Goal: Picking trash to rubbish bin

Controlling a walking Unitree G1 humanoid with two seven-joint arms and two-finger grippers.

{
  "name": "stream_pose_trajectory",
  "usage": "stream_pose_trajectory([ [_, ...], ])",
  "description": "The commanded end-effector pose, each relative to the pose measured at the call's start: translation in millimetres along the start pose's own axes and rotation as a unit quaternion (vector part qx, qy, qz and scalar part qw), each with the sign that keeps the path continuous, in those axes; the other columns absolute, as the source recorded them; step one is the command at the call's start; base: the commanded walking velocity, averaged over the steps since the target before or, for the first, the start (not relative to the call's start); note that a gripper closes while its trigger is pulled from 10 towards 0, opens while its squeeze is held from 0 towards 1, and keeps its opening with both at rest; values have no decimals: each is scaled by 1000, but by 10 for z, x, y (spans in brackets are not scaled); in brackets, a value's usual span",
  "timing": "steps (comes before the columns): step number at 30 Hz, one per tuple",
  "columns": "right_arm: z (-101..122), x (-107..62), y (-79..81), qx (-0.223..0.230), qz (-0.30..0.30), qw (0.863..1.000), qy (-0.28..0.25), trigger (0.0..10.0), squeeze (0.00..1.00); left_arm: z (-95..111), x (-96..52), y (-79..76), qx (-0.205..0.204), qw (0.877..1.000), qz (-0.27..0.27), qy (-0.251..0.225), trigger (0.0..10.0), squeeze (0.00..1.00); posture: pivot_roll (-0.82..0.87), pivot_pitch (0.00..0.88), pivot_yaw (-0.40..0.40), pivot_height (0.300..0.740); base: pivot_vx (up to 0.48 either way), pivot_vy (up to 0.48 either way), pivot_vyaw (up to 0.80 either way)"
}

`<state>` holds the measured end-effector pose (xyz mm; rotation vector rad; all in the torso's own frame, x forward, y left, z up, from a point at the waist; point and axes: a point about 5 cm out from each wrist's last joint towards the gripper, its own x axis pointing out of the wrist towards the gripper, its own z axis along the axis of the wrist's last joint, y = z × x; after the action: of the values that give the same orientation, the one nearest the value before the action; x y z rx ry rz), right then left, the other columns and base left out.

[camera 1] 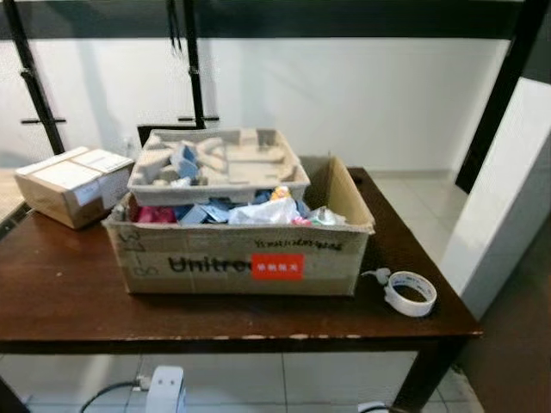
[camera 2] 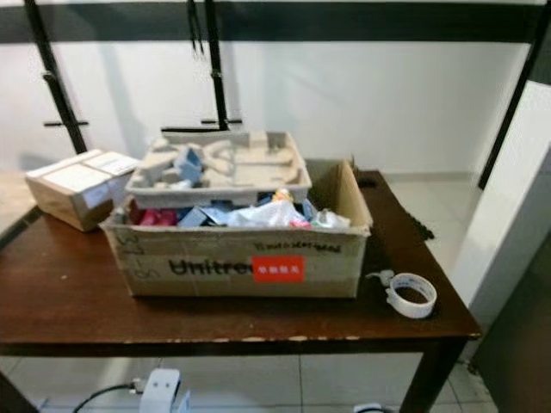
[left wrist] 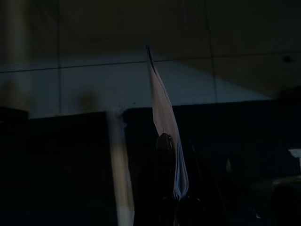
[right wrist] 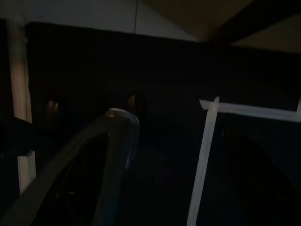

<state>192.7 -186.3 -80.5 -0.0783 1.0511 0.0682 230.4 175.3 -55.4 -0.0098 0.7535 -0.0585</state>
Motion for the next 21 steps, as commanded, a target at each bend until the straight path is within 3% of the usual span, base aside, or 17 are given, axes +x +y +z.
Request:
stream_pose_trajectory([
  [1, -16, 8, 81, -2, 13, 1000, 5, 10000, 0, -25, -13, 54, 11, 1000, 11, 4, 10000, 0, 40, 0, -31, 740, 0, 0, 0],
  [10, -35, 7, 76, 1, 11, 1000, 6, 10000, 0, 9, -10, 62, 49, 999, 7, -1, 10000, 0, 36, 0, -26, 740, 0, 0, 0],
  [13, -44, 5, 70, 1, 10, 1000, 7, 10000, 0, 54, -2, -3, 87, 996, -23, -15, 10000, 0, 36, 0, -27, 740, 0, 0, 0],
  [14, -46, 4, 64, 0, 10, 1000, 7, 10000, 0, 78, -1, -61, 114, 992, -55, -24, 10000, 0, 36, 0, -29, 740, 0, 0, 0],
  [15, -41, 4, 63, -1, 15, 1000, 5, 10000, 0, 112, -5, -143, 148, 983, -103, -34, 10000, 0, 38, 0, -31, 740, 0, 0, 0],
  [16, -41, 4, 63, -1, 15, 1000, 5, 10000, 0, 112, -5, -143, 148, 983, -103, -34, 10000, 0, 38, 0, -31, 740, 0, 0, 0],
  [18, 20, 5, 106, -7, 53, 999, -3, 10000, 0, 185, -31, -305, 234, 948, -212, -46, 10000, 0, 39, 0, -32, 740, 0, 0, 0],
  [19, 60, 3, 134, -16, 79, 997, -9, 10000, 0, 209, -41, -345, 260, 933, -246, -43, 10000, 0, 42, 0, -31, 740, 0, 0, 0],
  [21, 143, -7, 167, -48, 129, 990, -20, 10000, 0, 278, -55, -376, 278, 915, -289, -38, 10000, 0, 41, 0, -26, 740, 0, 0, 0],
])
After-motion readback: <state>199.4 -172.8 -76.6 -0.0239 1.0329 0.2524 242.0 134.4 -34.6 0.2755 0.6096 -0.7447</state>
